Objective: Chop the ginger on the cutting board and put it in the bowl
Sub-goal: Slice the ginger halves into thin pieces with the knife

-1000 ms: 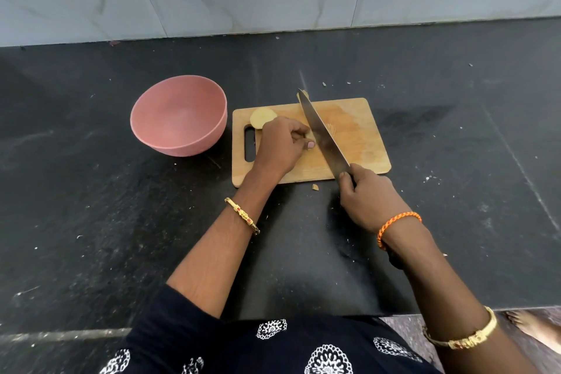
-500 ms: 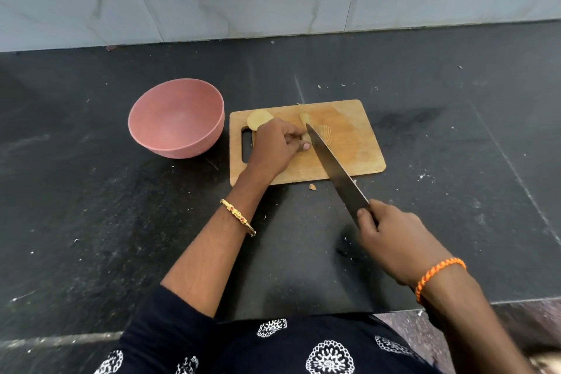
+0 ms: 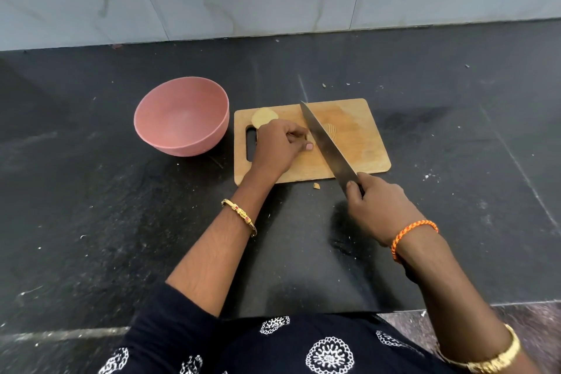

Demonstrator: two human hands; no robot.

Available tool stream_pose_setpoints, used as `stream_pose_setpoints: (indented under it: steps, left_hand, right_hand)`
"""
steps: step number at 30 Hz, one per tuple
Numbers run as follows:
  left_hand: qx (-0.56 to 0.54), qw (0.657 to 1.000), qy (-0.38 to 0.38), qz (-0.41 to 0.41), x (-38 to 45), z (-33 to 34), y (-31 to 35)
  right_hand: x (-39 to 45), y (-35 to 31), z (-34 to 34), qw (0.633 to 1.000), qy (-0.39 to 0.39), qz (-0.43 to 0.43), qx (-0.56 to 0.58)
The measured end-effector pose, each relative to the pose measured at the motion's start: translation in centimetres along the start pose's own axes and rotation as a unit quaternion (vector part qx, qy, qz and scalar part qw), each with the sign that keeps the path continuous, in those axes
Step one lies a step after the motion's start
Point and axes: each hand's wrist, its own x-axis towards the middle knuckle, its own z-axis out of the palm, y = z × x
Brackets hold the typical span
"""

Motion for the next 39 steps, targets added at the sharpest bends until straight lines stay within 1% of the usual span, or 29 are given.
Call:
stream_pose_setpoints:
  steps: [9,16,18,20,24,31,39]
  left_hand:
    - [0.003,1.0,0.031,0.005,-0.3,0.5,0.0]
    - [-0.003,1.0,0.028,0.006,-0.4,0.3,0.1]
    - [-0.004,1.0,0.016,0.0,-0.5,0.1,0.1]
    - [-0.007,1.0,0.003,-0.006,-0.3,0.0,0.0]
    - [-0.007,1.0,-0.003,-0.013,-0.2,0.0,-0.1]
    - [-0.025,0.999,-0.003,-0.026,-0.1,-0.1,-0.2]
    - [-0.022,0.999,0.009,-0.024,-0.1,0.1,-0.5]
  right_hand:
    - [-0.9,0.2,0.6,0.999,-0.037,0.007,-0.024]
    - [-4.1,2.5,-0.9,0.999,-0.047,0.01,-0.02]
    - [-5.0,2.8,-1.8,0.998,-0.053,0.005,-0.014]
    - [-5.3,2.8,-2.6,0.999,-0.04,-0.004,-0.006]
    - [-4.0,1.8,-2.7,1.0,-0.01,-0.021,0.013]
    - [-0.8,0.9,-1.4,1.0,-0.025,-0.01,0.007]
    - [0.1,0.0,-1.0,0.999,-0.043,-0.005,0.003]
